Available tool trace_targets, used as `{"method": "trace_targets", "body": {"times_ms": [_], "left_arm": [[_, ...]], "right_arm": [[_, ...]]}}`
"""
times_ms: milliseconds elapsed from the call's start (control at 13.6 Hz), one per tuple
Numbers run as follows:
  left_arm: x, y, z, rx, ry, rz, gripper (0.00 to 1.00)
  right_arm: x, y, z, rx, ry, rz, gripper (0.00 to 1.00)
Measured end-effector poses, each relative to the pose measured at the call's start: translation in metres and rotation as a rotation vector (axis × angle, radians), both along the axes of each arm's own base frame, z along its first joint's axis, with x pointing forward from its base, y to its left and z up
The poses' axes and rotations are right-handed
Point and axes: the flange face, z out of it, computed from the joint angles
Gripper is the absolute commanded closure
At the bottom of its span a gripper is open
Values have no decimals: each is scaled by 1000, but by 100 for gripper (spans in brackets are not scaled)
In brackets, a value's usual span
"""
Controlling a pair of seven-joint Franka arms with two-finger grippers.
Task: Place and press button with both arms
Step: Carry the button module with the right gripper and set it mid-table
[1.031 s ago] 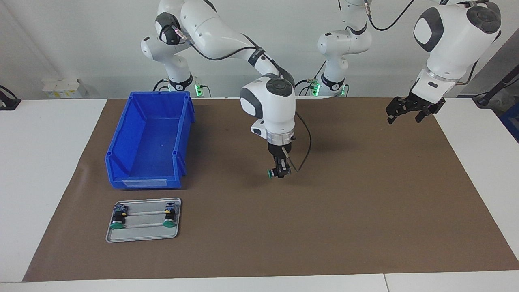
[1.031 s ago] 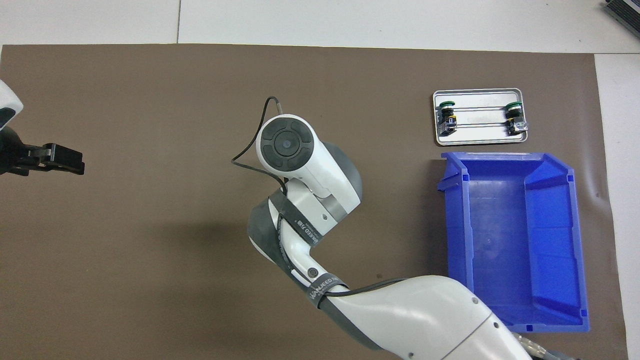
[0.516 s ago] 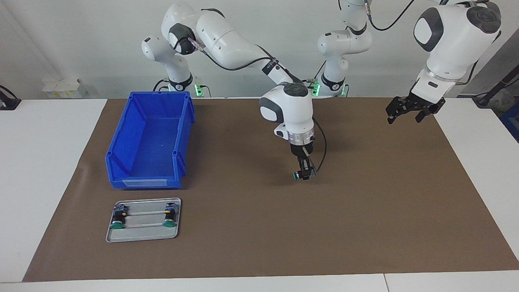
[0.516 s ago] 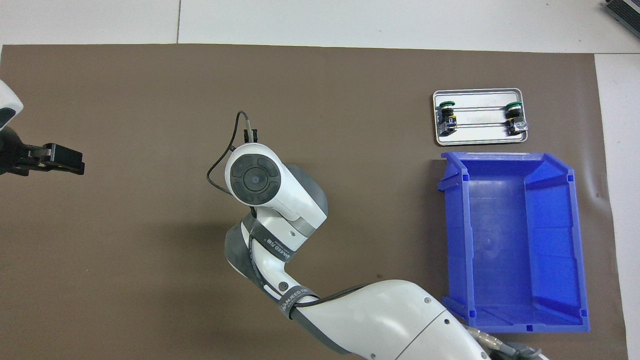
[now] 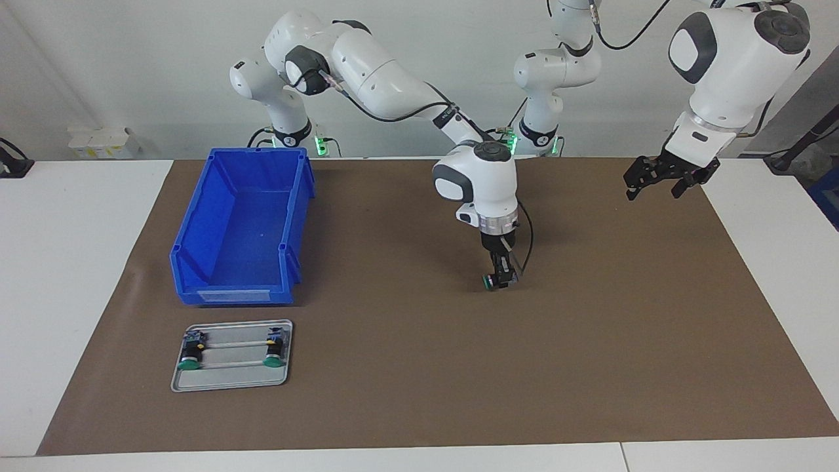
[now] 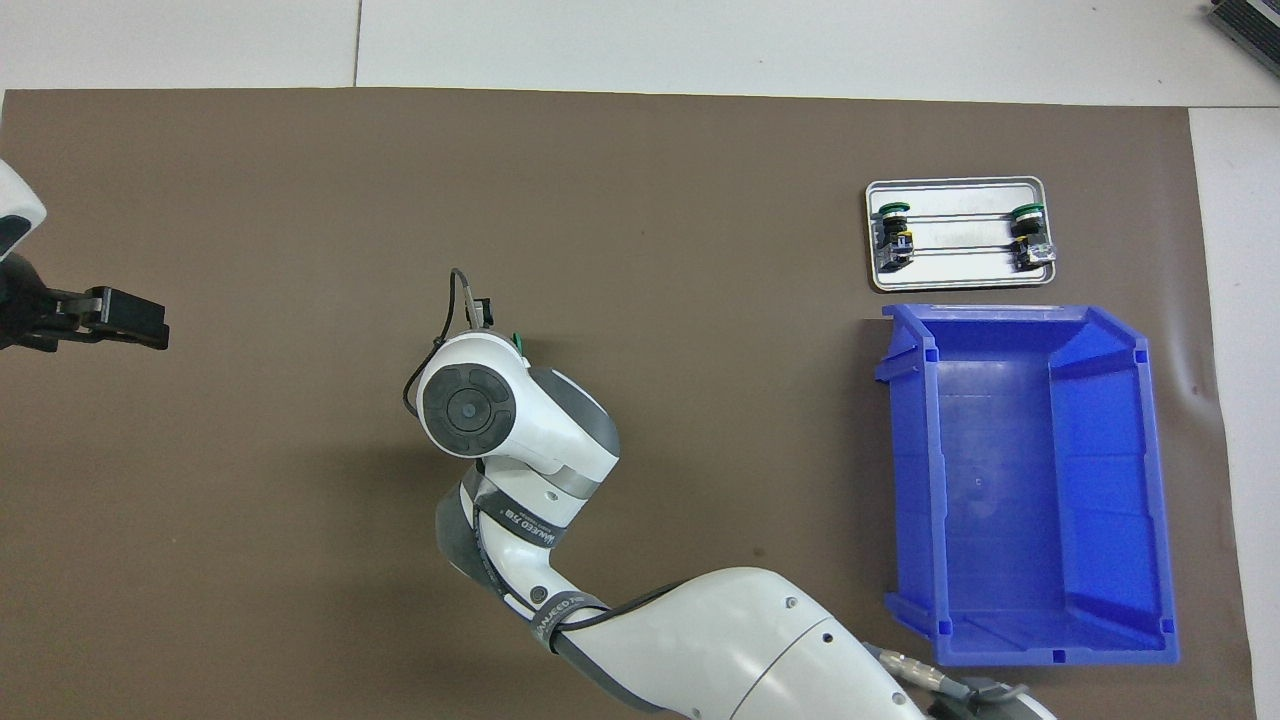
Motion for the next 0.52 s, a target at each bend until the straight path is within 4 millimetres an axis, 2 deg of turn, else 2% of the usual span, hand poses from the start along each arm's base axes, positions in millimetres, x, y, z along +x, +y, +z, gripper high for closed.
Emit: {"method": "trace_targets", "body": {"times_ms": [74,147,368,516], "left_arm": [[0,0,0,0,0,0,0],[0,0,0,0,0,0,0],[0,0,0,0,0,0,0],[0,0,0,0,0,0,0]], "right_arm": [[-1,1,0,-1,-2,-2,13],[-1,1,1,-4,-8,1,0],[-3,6,7,-50,-70,49,0],[0,4,26,-63,-108,66,0]]}}
